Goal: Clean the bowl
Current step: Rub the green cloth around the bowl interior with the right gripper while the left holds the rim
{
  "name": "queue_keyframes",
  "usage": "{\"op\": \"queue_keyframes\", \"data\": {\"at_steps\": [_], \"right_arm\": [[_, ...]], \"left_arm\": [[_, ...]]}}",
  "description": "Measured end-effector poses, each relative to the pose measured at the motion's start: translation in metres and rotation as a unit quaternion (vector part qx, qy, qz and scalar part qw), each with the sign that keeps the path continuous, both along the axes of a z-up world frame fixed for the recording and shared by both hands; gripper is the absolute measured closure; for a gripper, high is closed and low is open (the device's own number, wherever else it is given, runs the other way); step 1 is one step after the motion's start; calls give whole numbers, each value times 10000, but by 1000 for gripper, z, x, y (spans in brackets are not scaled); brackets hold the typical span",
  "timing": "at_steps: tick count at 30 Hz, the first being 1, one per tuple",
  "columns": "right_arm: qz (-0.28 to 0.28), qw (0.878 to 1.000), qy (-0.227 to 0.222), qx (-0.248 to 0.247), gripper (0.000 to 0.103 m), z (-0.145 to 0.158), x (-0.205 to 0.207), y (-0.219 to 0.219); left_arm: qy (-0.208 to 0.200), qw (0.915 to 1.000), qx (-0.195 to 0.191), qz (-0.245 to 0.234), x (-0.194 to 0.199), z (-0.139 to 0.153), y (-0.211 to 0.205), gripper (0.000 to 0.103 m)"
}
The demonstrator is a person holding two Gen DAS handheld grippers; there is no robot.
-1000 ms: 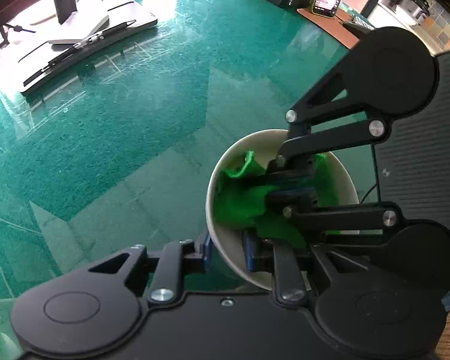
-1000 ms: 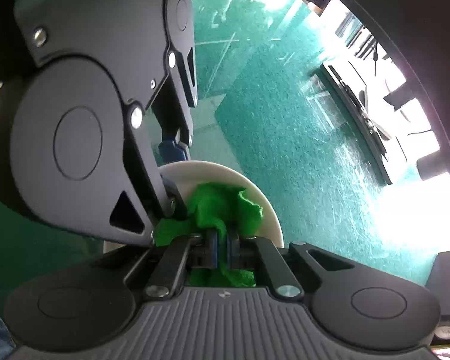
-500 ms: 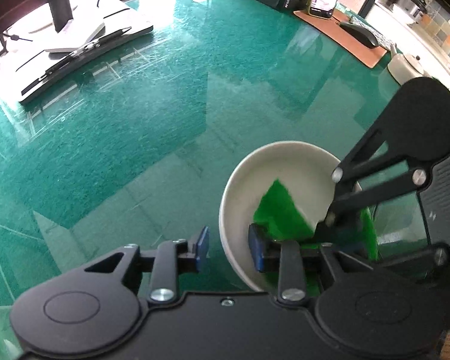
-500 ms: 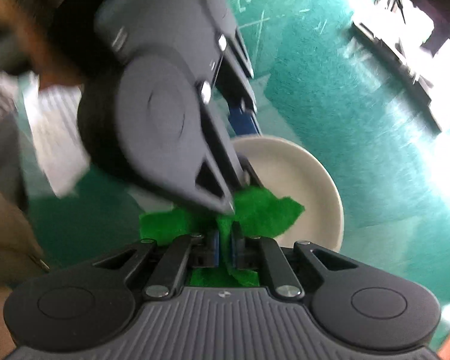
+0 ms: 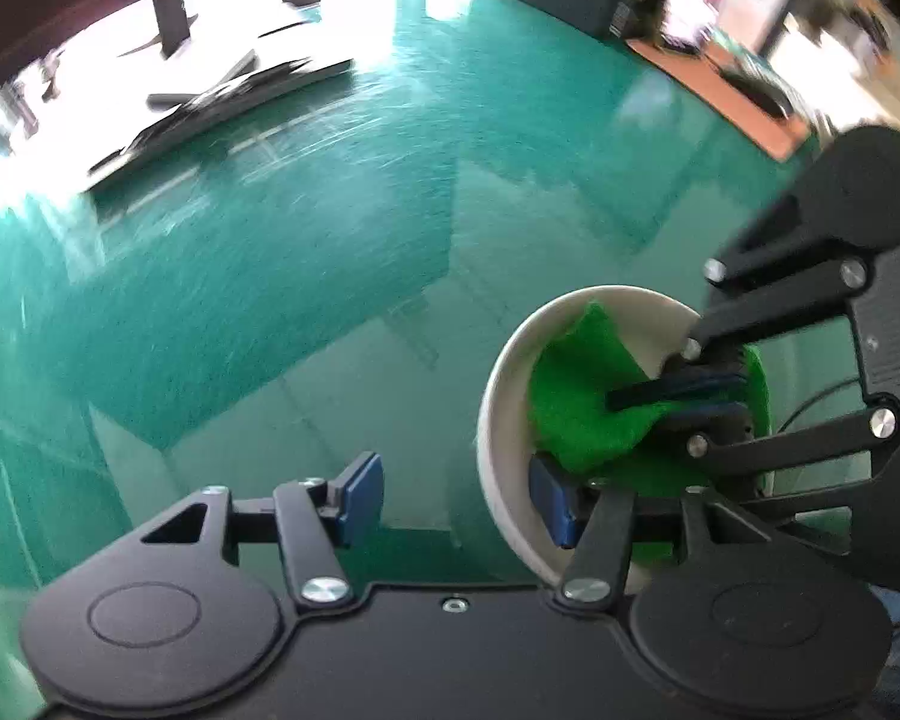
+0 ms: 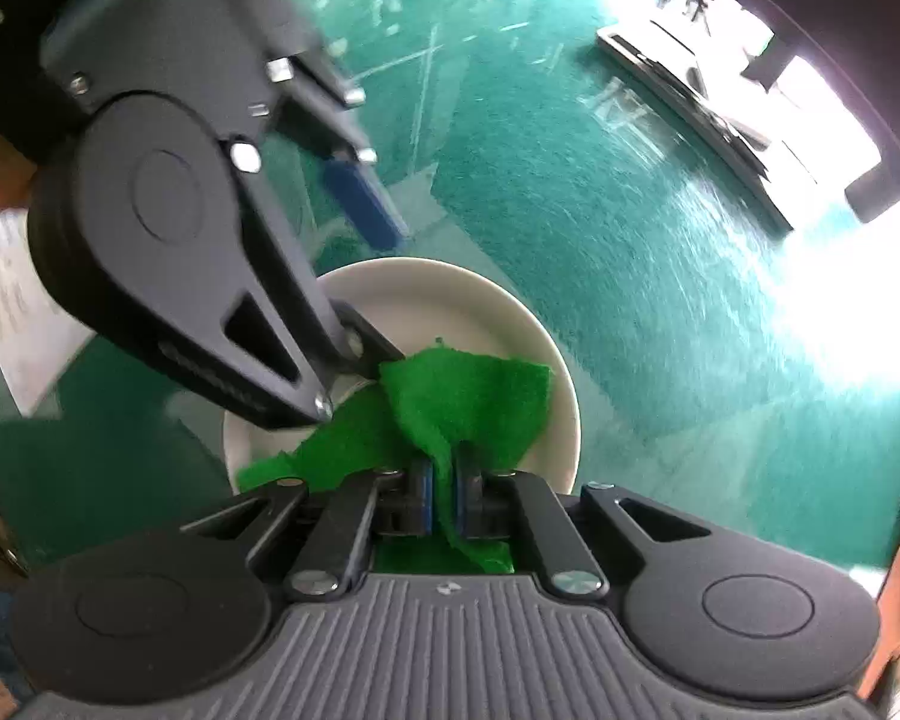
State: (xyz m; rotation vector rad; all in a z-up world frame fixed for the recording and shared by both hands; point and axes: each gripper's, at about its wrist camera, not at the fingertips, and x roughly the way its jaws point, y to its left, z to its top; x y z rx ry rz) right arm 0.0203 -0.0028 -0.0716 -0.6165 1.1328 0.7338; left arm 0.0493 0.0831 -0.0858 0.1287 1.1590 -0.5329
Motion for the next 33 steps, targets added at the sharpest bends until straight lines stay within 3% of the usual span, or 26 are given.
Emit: {"op": "queue_keyframes", "data": {"at_steps": [1,2,3,5,7,8,9,10,12,15,19,23,25,26,29,32,33], "right_arm": [[-122,9998,30,123,87,3,0,-6],[-173,9996,61,203,72,5,-1,-9],[-224,9992,128,314,62,7,-2,-12],[-310,9980,219,513,55,11,-5,-17],[-295,9978,98,589,55,17,-9,-17],[-280,9977,35,612,56,19,-11,-18],[-265,9978,-26,613,61,22,-11,-18],[-251,9978,-87,614,65,24,-12,-18],[-149,9981,-174,571,85,29,-12,-20],[308,9986,-309,307,90,30,-16,-23],[810,9960,-342,155,90,23,-13,-26],[1101,9932,-229,289,89,16,-8,-28],[1181,9922,-184,353,89,10,-6,-29],[1216,9915,-174,417,89,8,-7,-30],[1307,9896,-213,565,88,6,-11,-31],[1454,9866,-287,675,84,5,-17,-30],[1506,9856,-306,709,79,5,-19,-30]], "left_arm": [[11,9998,-99,144,-3,1,4,30],[-25,9993,-199,325,-9,3,8,20],[-219,9985,-176,463,-19,7,11,19],[-294,9980,-183,526,-26,11,12,19],[-265,9974,-280,604,-34,14,13,19],[-270,9967,-289,711,-37,14,13,23],[-205,9955,-347,859,-41,15,12,42],[-202,9954,-363,867,-41,15,12,52],[-220,9944,-497,906,-46,19,9,86],[-464,9948,-260,867,-55,24,-7,88],[-382,9929,-357,1066,-55,24,-9,87],[-460,9962,104,732,-60,21,-27,81],[-251,9966,234,749,-55,16,-30,77],[-116,9965,296,768,-52,13,-32,68],[125,9938,789,776,-44,4,-38,28],[42,9927,1042,613,-41,1,-39,15],[79,9926,1031,635,-40,0,-37,9]]}}
